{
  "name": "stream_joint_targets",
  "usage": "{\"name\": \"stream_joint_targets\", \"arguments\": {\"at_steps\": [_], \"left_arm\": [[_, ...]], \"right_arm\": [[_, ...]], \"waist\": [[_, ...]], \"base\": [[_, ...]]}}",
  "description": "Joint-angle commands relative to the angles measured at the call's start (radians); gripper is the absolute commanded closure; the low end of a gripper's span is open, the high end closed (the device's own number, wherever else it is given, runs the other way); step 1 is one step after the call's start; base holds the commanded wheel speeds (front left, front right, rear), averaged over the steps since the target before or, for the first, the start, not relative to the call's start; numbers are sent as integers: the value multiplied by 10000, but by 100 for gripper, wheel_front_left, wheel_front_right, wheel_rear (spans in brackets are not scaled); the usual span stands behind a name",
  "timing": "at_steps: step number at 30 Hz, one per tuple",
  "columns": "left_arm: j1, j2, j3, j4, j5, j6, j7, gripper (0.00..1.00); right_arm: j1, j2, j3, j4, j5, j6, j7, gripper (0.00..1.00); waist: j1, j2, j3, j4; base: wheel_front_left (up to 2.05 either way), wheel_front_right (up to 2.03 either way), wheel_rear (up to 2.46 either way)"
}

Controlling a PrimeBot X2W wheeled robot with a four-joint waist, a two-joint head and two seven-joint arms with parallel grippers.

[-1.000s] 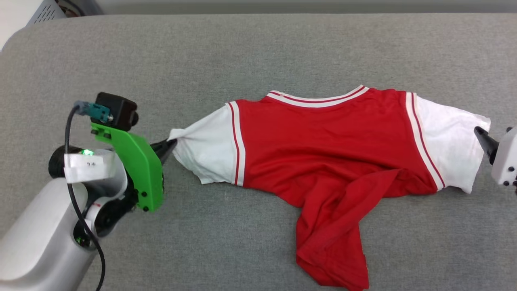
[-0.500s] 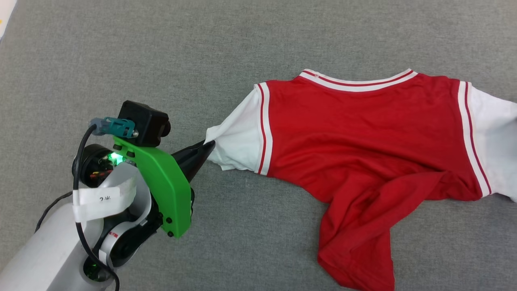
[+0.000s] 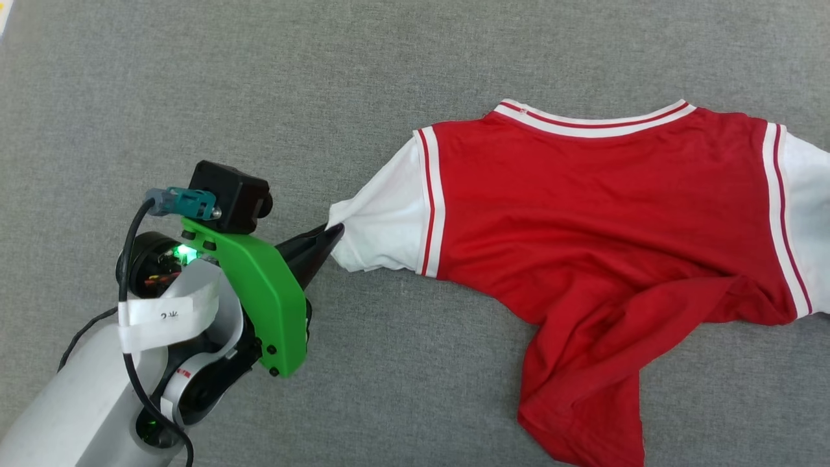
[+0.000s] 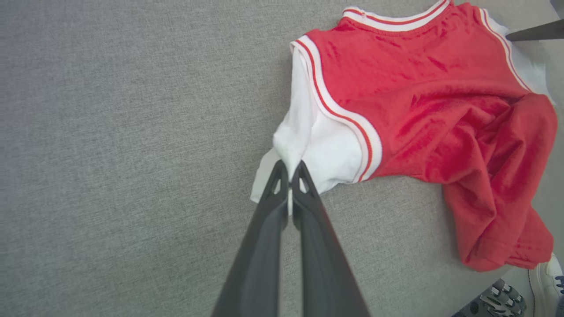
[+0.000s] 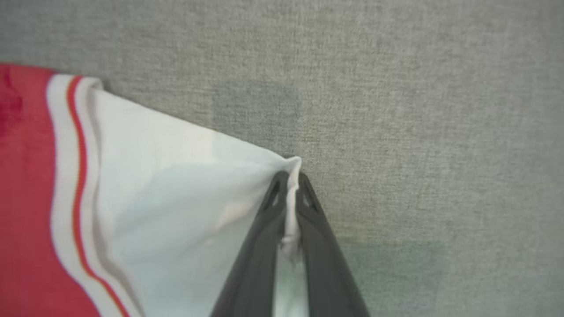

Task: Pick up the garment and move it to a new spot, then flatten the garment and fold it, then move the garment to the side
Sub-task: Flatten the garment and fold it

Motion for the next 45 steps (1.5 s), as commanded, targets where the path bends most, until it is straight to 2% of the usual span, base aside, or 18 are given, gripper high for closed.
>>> {"name": "stream_joint_targets", "arguments": {"at_steps": [1, 10, 20, 33, 38, 45], "left_arm": [[-86, -20, 67, 70, 174, 18, -88, 100], [-145, -71, 276, 709, 347, -28, -689, 100], [-461, 44, 913, 1250, 752, -44, -1838, 100], [-1248, 398, 1990, 885, 1002, 174, -2694, 100], [-1638, 564, 2323, 691, 1160, 273, -2880, 100], [-2227, 819, 2555, 644, 1268, 181, -2902, 100]], "right_arm": [[441, 273, 187, 432, 49, 6, -19, 100], [312, 117, 234, 351, 169, 6, -1514, 100], [-52, -364, 575, -464, 663, 6, -3530, 100], [-996, -1150, 1414, -2233, 1197, 6, -4445, 100], [-1251, -1292, 1484, -2717, 1345, 6, -4539, 100], [-1690, -1293, 1443, -2992, 1441, 6, -4631, 100]], "waist": [[-1, 0, -77, -34], [-1, 0, -938, -220], [-1, 0, -2609, -564], [-1, 0, -4012, -759], [-1, 0, -4084, -769], [-1, 0, -3912, -850]], "base": [[0, 0, 0], [0, 0, 0], [0, 0, 0], [0, 0, 0], [0, 0, 0], [0, 0, 0]]}}
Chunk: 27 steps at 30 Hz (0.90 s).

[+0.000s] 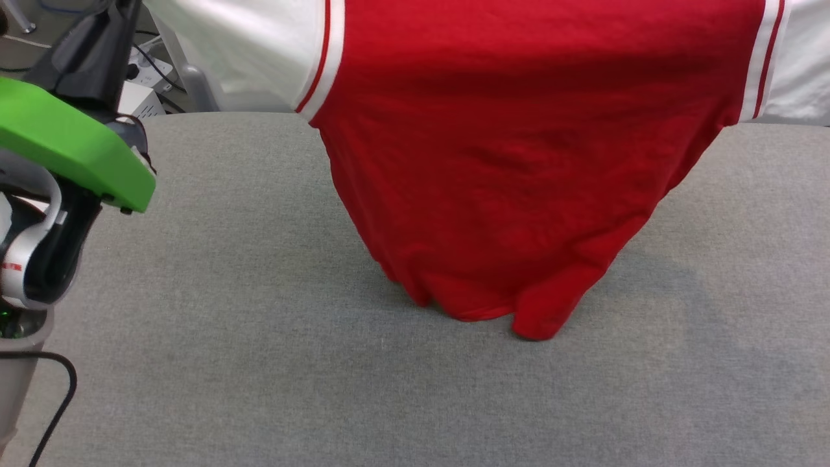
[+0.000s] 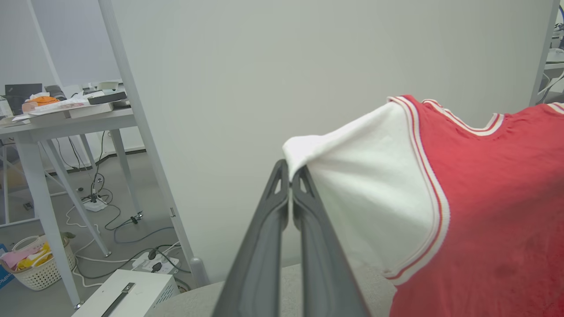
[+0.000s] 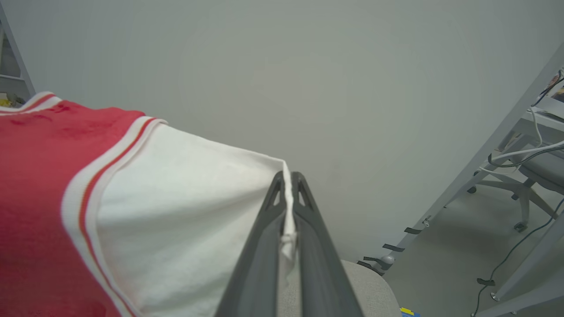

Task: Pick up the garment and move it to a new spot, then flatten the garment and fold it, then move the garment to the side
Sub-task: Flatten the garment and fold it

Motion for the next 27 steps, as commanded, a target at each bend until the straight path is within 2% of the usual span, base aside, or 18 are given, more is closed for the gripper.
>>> {"name": "stream_joint_targets", "arguments": {"at_steps": [1, 6, 12, 17, 24, 27], "left_arm": [[-328, 106, 94, 14, 115, -48, -31, 100], [-1170, 162, 230, 370, 47, -288, -55, 100], [-2859, 273, 384, 1301, -5, -799, -84, 100], [-4731, 301, 270, 2405, 226, -1332, -141, 100], [-7283, 21, -137, 4486, 833, -1970, -646, 100], [-8207, -215, -305, 5379, 1131, -2103, -1113, 100]], "right_arm": [[-301, -27, -42, -62, 73, -6, -91, 100], [-1058, -27, -82, 6, 126, -6, -68, 100], [-2711, 123, 66, 556, 85, -6, -205, 100], [-4632, 511, 163, 1660, -128, -6, -631, 100], [-7196, 1023, 356, 3641, -933, -6, -2142, 100], [-8025, 1307, 169, 4534, -1232, -6, -2836, 100]], "waist": [[1, 0, 133, -39], [1, 0, 664, -110], [1, 0, 1818, -256], [1, 0, 2987, -394], [1, 0, 4236, -556], [1, 0, 4573, -616]], "base": [[0, 0, 0], [0, 0, 0], [0, 0, 0], [0, 0, 0], [0, 0, 0], [0, 0, 0]]}}
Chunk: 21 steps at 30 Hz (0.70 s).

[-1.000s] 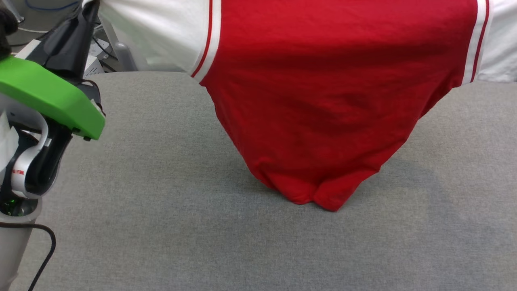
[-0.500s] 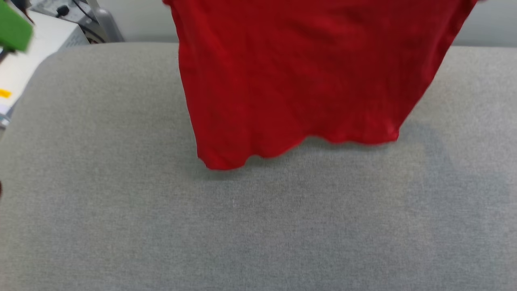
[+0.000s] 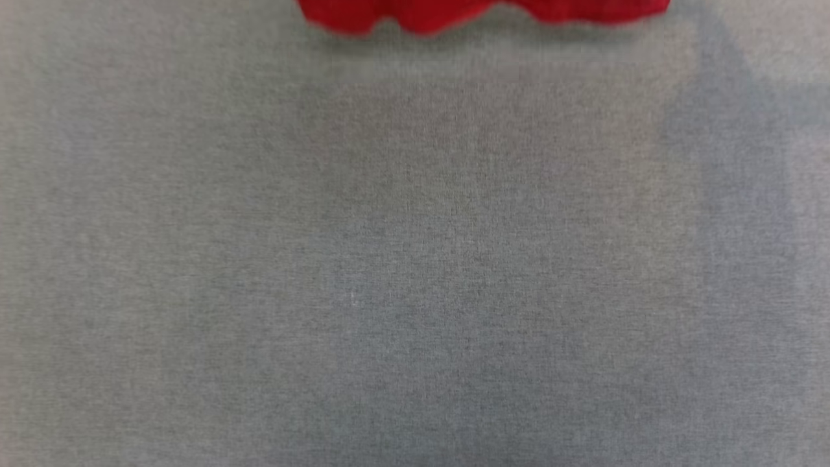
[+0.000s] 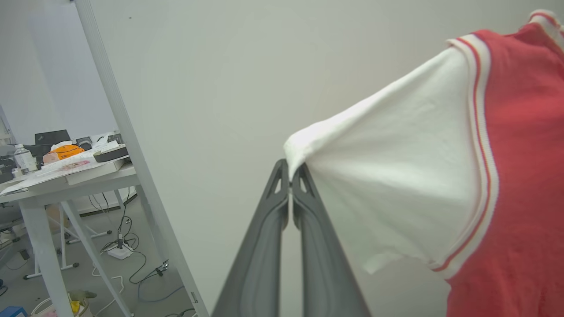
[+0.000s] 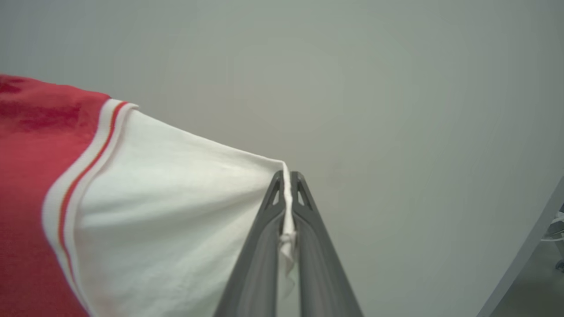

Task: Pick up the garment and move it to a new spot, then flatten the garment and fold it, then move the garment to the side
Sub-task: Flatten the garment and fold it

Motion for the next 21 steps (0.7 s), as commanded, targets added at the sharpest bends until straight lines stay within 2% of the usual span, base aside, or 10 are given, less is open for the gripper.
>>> {"name": "stream_joint_targets", "arguments": {"at_steps": [1, 7, 13, 21], "left_arm": [[-525, -149, 15, 419, 137, -61, -285, 100], [-1834, -551, -213, 1952, 455, -233, -1219, 100], [-2436, -1029, -316, 3133, 470, -317, -2166, 100], [-1846, -1570, -922, 4196, 279, -467, -2865, 100]], "right_arm": [[-420, 137, -158, 435, -175, -7, -312, 100], [-1685, 749, -1054, 2298, -640, -7, -1255, 100], [-2266, 1128, -1537, 3347, -962, -7, -2315, 100], [-1743, 1464, -1114, 4188, -755, -7, -2955, 100]], "waist": [[-1, -1, 931, -245], [-1, -1, 1505, -349], [-1, -1, 1975, -279], [-1, -1, 2097, -127]], "base": [[0, 0, 0], [0, 0, 0], [0, 0, 0], [0, 0, 0]]}}
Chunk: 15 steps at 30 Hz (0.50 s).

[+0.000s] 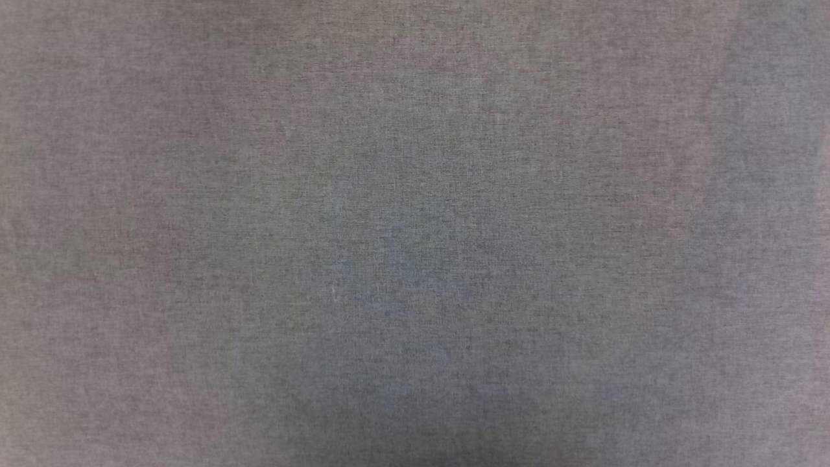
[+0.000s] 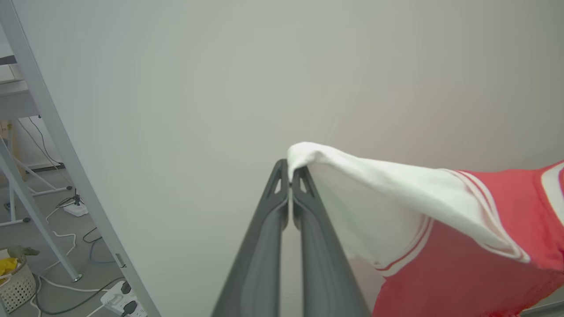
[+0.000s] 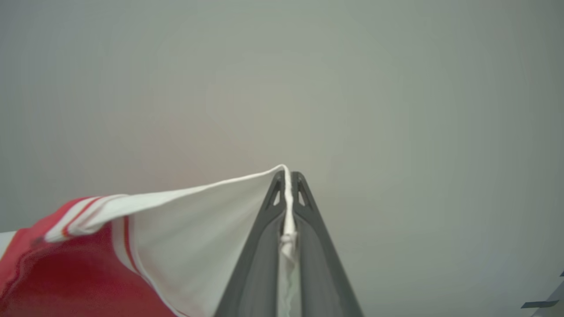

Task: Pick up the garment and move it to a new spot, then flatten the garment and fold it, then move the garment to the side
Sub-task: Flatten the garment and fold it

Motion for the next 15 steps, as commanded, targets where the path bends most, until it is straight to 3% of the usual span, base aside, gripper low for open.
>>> {"name": "stream_joint_targets", "arguments": {"at_steps": [1, 7, 15], "left_arm": [[305, -31, -64, 100, -159, -45, -170, 100], [1566, -140, -407, 344, -517, -82, -683, 100], [4449, 63, -947, 127, -1076, -96, -1044, 100]], "right_arm": [[272, 12, 155, 75, 140, -7, -107, 100], [1347, -163, 866, 48, 1155, -7, -150, 100], [4512, -1016, 2424, -1202, 3205, -7, 494, 100]], "waist": [[-3, 0, -37, 42], [-3, 0, -553, 130], [-3, 0, -1887, 222]], "base": [[0, 0, 0], [0, 0, 0], [0, 0, 0]]}}
